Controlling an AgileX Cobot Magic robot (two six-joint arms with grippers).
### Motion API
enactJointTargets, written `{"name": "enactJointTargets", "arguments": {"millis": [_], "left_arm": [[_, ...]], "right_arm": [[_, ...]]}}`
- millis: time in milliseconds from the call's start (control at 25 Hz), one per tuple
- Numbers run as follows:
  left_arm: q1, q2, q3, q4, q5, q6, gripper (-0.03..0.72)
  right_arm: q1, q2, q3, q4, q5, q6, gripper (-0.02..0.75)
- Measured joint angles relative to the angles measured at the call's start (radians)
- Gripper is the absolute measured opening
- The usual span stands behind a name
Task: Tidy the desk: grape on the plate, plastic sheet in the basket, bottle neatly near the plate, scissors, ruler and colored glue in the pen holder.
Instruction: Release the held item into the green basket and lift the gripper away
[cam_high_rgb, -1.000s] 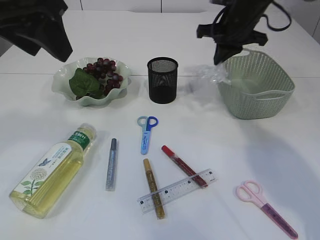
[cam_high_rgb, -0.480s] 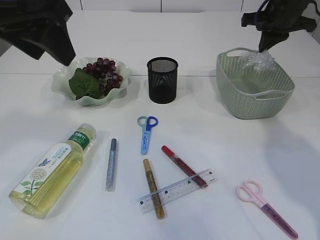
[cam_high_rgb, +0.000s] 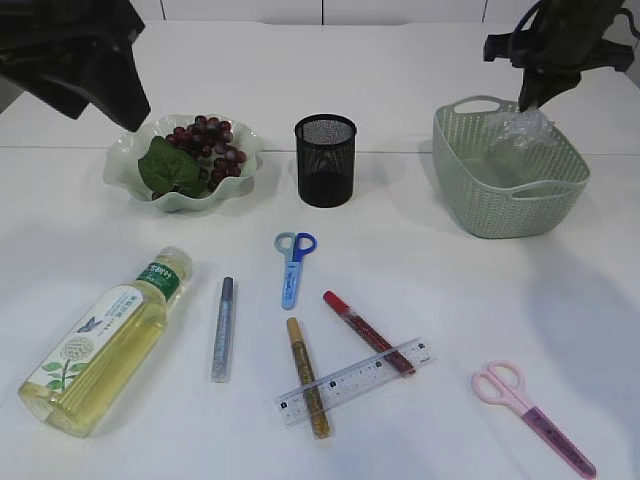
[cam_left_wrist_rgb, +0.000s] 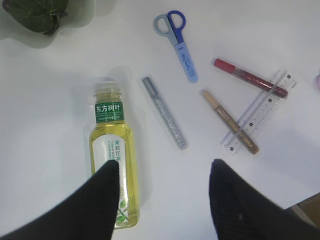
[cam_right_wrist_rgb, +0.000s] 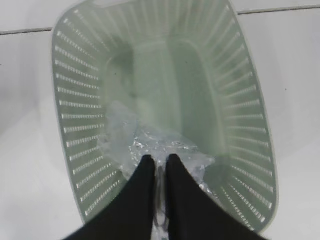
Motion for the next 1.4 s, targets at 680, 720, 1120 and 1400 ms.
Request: {"name": "enactJointTargets", "arguments": {"millis": [680, 720, 1120, 1400], "left_arm": [[0.000, 0.000, 0.000, 0.000, 0.000, 0.000, 0.415], [0.000, 0.000, 0.000, 0.000, 0.000, 0.000, 0.415], [0.000, 0.000, 0.000, 0.041, 0.000, -0.040, 0.446], [0.009, 0.026, 0.042, 0.105, 0.000, -0.055, 0.477]], "right_arm": [[0.000, 0.007, 0.000, 0.002, 0.002, 0.005, 0.398], [0.000, 0.007, 0.000, 0.004, 0.002, 0.000, 0.398], [0.000, -0.134, 0.164, 0.023, 0.002, -0.042, 0.398], [0.000, -0.359, 0.426, 0.115, 0.002, -0.062, 0.398]]}}
